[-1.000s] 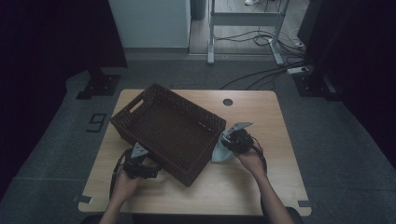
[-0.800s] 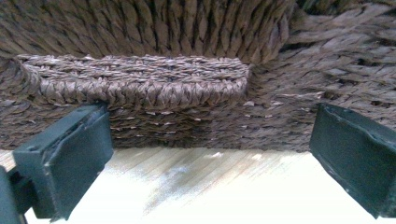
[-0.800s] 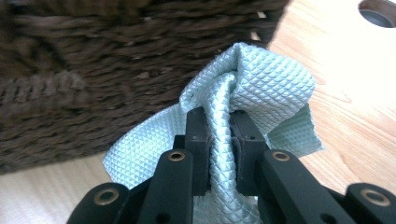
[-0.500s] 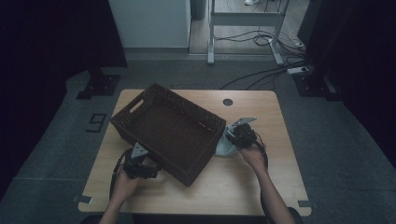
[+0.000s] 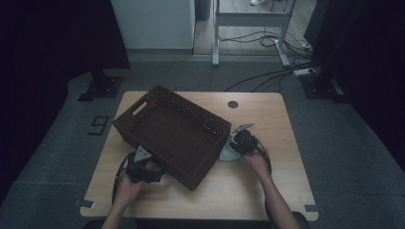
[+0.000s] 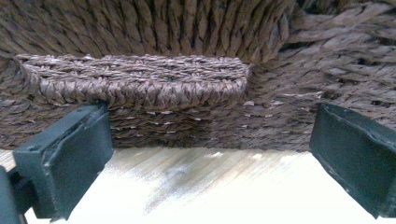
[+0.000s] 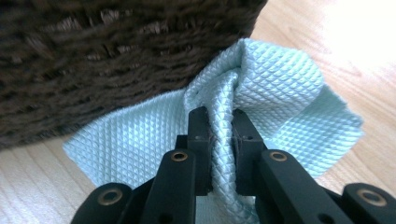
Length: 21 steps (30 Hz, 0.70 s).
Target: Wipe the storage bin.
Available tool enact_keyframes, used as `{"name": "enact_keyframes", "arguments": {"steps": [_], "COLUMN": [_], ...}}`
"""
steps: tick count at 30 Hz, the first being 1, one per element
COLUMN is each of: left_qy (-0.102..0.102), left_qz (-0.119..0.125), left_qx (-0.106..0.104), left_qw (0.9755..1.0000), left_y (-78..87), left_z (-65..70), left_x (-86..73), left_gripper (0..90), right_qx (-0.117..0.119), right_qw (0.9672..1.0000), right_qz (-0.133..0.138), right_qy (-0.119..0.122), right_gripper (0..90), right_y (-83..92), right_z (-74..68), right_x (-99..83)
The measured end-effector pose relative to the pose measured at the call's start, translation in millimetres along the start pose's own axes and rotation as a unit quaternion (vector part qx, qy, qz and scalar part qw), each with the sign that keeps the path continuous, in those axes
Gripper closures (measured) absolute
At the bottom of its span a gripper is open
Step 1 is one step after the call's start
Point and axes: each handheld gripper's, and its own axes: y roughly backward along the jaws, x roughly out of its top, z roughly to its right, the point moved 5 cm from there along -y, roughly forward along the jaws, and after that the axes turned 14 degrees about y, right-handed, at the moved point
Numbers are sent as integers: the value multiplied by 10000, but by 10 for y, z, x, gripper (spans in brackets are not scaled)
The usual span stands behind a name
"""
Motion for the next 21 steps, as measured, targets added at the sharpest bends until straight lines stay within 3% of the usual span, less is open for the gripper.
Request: {"name": "enact_keyframes", "arguments": {"steps": [9,21], "left_qy": [-3,-26], "left_qz": [3,-7], "left_qx": [4,-7], "left_qw": [10000,10000], "left_y": [0,2], "left_z": [2,9], "left_x": [0,1], "left_gripper": [0,0], "right_qx": [87,355], "right_qw": [9999,9986], "right_qz": [44,115], "right_qy": [76,374], "right_gripper": [801,800], "right_y": [21,68], "right_z": [-54,-263], "right_x": [7,52]}}
